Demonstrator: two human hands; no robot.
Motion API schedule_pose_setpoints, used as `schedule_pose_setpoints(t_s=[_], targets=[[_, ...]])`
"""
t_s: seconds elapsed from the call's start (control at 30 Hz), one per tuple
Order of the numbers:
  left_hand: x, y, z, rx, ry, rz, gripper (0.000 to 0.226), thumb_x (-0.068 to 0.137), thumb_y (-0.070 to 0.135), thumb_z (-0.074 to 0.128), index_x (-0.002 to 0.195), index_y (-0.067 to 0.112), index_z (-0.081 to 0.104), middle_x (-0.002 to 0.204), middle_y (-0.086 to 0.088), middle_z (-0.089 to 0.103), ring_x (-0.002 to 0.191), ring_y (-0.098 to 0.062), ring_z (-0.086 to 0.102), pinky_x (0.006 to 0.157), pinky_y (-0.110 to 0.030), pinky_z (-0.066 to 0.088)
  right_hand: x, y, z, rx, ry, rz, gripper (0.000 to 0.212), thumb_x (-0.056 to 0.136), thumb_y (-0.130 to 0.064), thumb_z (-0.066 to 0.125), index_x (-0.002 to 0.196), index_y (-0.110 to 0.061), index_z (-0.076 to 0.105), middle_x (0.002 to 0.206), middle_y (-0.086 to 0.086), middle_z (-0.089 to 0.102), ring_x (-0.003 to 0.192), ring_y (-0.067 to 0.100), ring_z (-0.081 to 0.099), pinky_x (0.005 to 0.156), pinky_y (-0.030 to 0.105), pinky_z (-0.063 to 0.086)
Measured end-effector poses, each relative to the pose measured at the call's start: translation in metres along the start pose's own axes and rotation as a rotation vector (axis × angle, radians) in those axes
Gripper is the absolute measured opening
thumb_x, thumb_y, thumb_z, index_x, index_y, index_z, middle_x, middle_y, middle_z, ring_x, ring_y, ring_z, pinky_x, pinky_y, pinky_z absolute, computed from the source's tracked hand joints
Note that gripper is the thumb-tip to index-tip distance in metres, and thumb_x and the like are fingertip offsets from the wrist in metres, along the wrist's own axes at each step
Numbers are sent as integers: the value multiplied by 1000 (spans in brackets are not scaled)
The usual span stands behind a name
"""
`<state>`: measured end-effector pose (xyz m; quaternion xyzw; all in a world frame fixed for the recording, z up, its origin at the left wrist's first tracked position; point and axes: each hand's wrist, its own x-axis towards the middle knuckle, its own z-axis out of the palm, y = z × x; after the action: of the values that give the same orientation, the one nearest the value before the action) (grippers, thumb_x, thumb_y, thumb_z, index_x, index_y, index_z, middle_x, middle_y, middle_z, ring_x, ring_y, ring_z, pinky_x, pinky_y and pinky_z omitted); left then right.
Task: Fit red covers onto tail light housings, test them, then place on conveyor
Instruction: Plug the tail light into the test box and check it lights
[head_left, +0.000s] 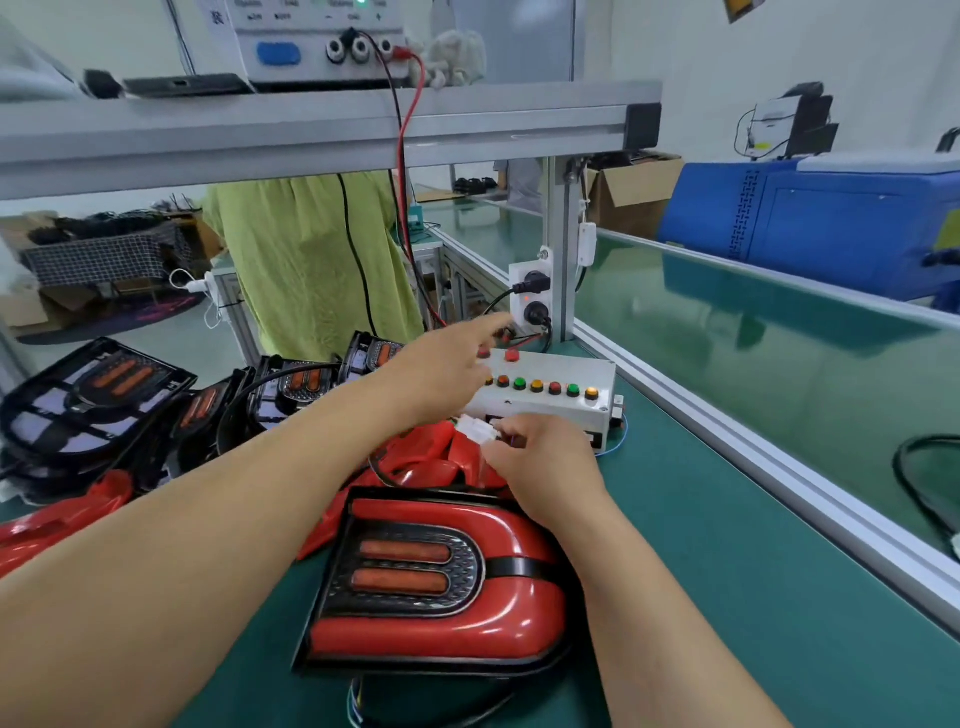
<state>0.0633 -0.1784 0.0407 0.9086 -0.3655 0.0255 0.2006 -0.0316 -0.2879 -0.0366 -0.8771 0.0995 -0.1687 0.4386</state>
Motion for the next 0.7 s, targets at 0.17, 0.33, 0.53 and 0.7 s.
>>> schedule_pose_setpoints(t_s=[0.17,0.33,0.53,0.7], targets=[[-47,-19,-8,-156,-79,-22,21,94,38,62,112,31,72,112,16,68,106,0,60,102,-28,44,-4,-7,-2,35,-13,-114,14,89,-26,64,98,-26,75,85,-6,72,84,15,63,78,36,51],[-66,-21,-5,-254,-69,-50,21,83,36,77,103,32,75,97,4,74,91,-13,69,89,-36,53,-7,-11,-5,85,-11,-169,20,90,-23,67,108,-25,74,84,-14,70,83,4,63,81,31,51],[-80,-26,-7,-350,66,-70,11,84,29,76,95,29,76,90,-2,75,87,-24,69,83,-39,54,-10,-13,-6,171,-63,-193,21,90,-19,67,110,-28,69,80,-19,60,71,-16,56,64,2,39],[-97,-35,0,-425,147,-69,8,84,37,73,90,42,76,86,9,75,78,-5,69,72,-18,52,-13,-18,-6,203,-133,-239,25,92,-24,69,116,-25,72,88,-9,70,76,-2,63,68,5,43]])
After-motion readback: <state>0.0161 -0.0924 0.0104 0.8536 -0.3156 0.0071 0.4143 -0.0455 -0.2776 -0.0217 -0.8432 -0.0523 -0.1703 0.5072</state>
